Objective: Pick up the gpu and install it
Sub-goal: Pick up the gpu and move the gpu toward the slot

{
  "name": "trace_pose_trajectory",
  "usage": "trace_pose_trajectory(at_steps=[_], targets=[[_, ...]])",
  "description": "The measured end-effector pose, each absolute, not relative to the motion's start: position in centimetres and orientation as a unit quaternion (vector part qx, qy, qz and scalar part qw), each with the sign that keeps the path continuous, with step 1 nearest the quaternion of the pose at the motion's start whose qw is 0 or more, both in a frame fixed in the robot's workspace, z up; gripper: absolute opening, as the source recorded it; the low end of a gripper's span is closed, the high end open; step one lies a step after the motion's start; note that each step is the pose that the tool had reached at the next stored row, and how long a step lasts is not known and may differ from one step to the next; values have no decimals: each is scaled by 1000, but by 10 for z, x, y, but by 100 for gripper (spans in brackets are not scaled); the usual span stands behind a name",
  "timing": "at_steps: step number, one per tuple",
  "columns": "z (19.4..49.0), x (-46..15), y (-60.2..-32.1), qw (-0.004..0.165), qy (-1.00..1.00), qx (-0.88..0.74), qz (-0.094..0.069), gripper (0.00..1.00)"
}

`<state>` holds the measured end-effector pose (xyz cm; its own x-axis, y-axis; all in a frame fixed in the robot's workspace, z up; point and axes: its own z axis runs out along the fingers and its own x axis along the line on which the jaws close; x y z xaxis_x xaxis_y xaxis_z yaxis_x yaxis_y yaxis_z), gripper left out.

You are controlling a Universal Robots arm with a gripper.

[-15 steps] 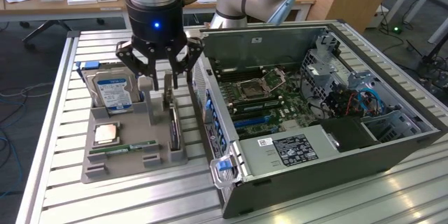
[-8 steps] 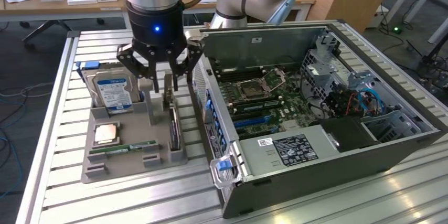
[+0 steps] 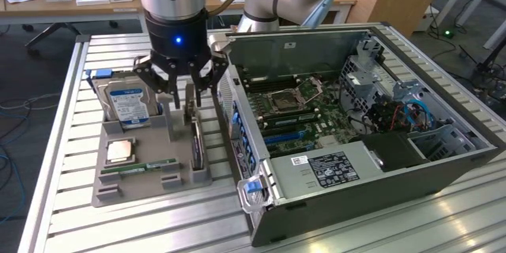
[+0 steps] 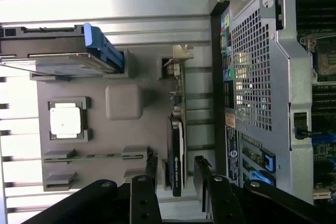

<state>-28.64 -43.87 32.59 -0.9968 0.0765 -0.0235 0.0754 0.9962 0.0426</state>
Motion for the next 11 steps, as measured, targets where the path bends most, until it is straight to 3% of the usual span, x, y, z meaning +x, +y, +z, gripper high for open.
trace_pose_trajectory(at_steps=[11], targets=[[311, -286, -439, 12, 999, 38, 21, 42]])
